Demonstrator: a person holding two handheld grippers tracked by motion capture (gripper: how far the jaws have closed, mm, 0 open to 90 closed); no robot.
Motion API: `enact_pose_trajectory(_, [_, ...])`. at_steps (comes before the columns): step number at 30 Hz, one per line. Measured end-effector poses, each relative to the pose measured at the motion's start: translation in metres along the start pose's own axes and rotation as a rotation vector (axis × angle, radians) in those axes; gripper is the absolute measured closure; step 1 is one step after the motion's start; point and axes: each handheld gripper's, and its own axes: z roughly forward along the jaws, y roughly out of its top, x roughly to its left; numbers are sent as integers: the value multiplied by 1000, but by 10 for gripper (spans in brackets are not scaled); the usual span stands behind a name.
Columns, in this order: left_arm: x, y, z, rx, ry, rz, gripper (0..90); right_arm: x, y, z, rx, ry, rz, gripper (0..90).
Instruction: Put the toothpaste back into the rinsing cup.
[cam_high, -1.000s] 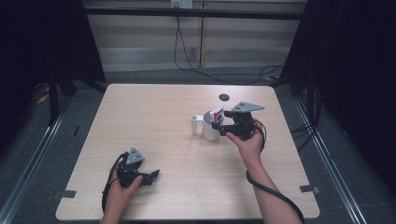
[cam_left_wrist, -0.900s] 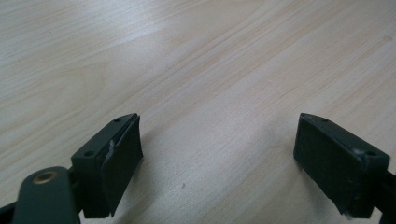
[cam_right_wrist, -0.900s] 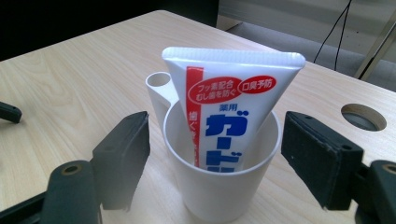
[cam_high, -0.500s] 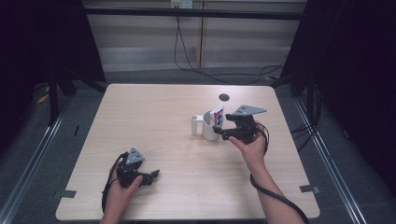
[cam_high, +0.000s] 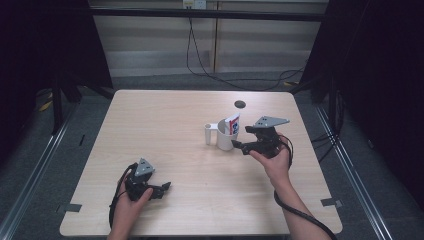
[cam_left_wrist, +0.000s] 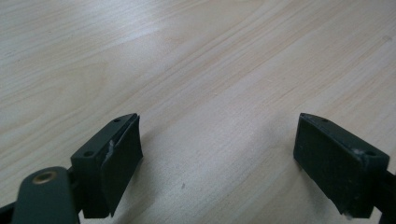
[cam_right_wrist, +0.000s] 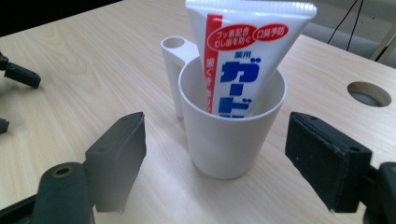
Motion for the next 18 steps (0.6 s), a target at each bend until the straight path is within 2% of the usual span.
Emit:
enact_pose_trajectory(10, [0, 0, 0, -3, 0, -3, 149, -1, -11, -9, 33, 12, -5, 172])
enact_pose_trajectory(18, [0, 0, 0, 0, 0, 0, 149, -2, -18, -14, 37, 19, 0, 167])
